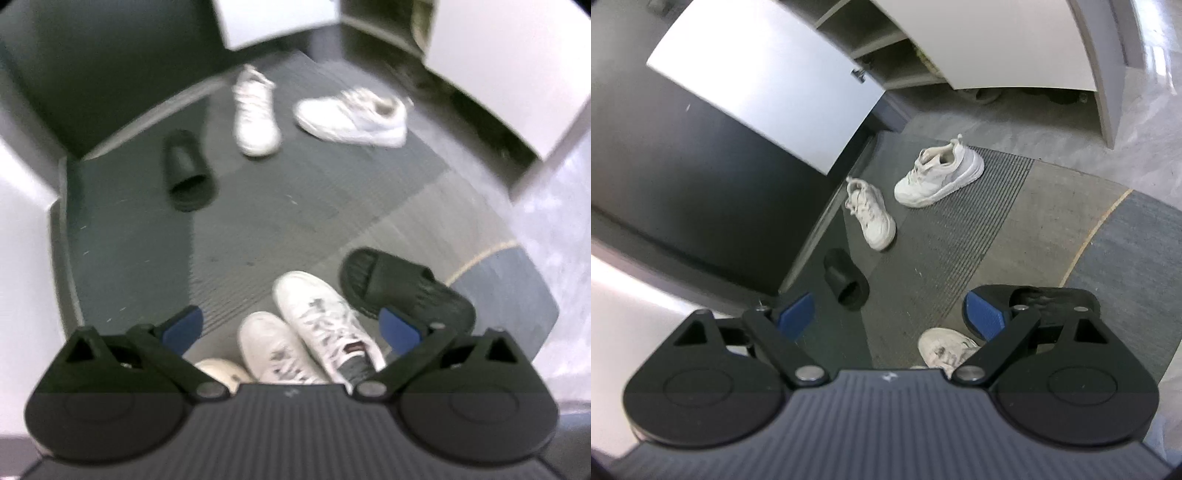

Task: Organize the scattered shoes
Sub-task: 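Carry the black slide with the left gripper toward the paired shoes, then grasp the black slide with the right gripper and set it beside the sneakers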

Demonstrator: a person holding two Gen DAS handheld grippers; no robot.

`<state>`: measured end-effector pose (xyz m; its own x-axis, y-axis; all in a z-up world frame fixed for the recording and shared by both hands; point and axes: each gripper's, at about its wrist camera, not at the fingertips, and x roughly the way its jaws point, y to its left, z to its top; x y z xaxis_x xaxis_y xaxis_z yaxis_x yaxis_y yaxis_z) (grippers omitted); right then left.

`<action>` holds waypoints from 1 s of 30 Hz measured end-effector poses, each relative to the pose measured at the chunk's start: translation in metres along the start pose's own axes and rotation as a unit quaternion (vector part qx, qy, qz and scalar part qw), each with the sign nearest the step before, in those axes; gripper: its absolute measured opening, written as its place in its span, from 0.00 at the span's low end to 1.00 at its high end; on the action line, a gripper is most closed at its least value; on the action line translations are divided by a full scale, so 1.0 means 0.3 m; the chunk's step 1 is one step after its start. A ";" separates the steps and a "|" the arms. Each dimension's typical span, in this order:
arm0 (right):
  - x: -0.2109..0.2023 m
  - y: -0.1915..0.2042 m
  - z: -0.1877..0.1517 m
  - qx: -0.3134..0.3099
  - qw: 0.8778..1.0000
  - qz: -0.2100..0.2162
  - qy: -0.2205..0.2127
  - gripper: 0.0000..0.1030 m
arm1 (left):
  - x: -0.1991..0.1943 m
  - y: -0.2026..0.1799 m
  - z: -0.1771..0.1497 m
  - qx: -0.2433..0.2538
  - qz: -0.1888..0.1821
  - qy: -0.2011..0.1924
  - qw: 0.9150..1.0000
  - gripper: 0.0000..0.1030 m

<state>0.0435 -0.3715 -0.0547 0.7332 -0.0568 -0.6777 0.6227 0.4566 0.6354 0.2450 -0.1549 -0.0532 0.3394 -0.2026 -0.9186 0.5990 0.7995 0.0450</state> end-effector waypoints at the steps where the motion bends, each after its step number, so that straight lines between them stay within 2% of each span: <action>1: -0.001 0.007 -0.008 -0.010 1.000 -0.007 -0.001 0.89 | -0.035 0.022 -0.013 -0.009 -0.003 -0.006 1.000 1.00; 3: -0.001 0.046 -0.030 -0.057 0.998 -0.033 -0.007 0.89 | -0.132 0.076 -0.054 -0.033 -0.015 -0.024 0.999 1.00; 8: 0.027 0.121 -0.085 -0.149 0.988 -0.050 0.007 0.89 | -0.260 0.106 -0.123 -0.057 -0.023 -0.045 0.997 1.00; 10: 0.072 0.144 -0.118 -0.189 0.980 -0.046 0.052 0.89 | -0.305 0.094 -0.143 -0.050 -0.012 -0.066 0.996 1.00; 13: 0.165 0.173 -0.153 -0.251 0.959 -0.080 0.102 0.89 | -0.357 0.079 -0.170 -0.049 -0.007 -0.094 0.994 1.00; 16: 0.302 0.207 -0.185 -0.309 0.934 -0.141 0.114 0.89 | -0.390 0.078 -0.164 -0.066 -0.020 -0.106 0.992 1.00; 18: 0.388 0.217 -0.189 -0.319 0.927 -0.154 0.126 0.89 | -0.408 0.076 -0.150 -0.073 -0.010 -0.119 0.990 1.00; 19: 0.479 0.228 -0.190 -0.331 0.920 -0.157 0.142 0.89 | -0.419 0.077 -0.146 -0.077 -0.003 -0.127 0.989 1.00; 21: 0.567 0.243 -0.199 -0.367 0.905 -0.157 0.149 0.89 | -0.442 0.079 -0.152 -0.079 0.003 -0.138 0.987 1.00; 23: 0.625 0.247 -0.201 -0.387 0.896 -0.156 0.154 0.89 | -0.455 0.089 -0.169 -0.084 -0.014 -0.134 0.987 1.00; 24: 0.656 0.242 -0.199 -0.387 0.895 -0.153 0.157 0.89 | -0.461 0.094 -0.177 -0.086 -0.022 -0.133 0.987 1.00; 25: 0.664 0.230 -0.200 -0.377 0.901 -0.148 0.153 0.89 | -0.467 0.100 -0.185 -0.088 -0.030 -0.131 0.987 1.00; 27: 0.714 0.142 -0.182 -0.313 0.934 -0.119 0.126 0.88 | -0.463 0.117 -0.213 -0.094 -0.038 -0.124 0.987 1.00; 29: 0.757 0.049 -0.192 -0.263 0.951 -0.109 0.123 0.88 | -0.459 0.141 -0.241 -0.109 -0.050 -0.117 0.986 1.00; 30: 0.779 -0.001 -0.203 -0.244 0.955 -0.111 0.127 0.87 | -0.456 0.154 -0.255 -0.117 -0.055 -0.114 0.985 1.00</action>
<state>0.1980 -0.3307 -0.2357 0.4696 -0.0114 -0.8828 0.5079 0.8214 0.2595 0.1706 -0.0470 0.0446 0.4516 -0.3959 -0.7996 0.4671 0.8684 -0.1662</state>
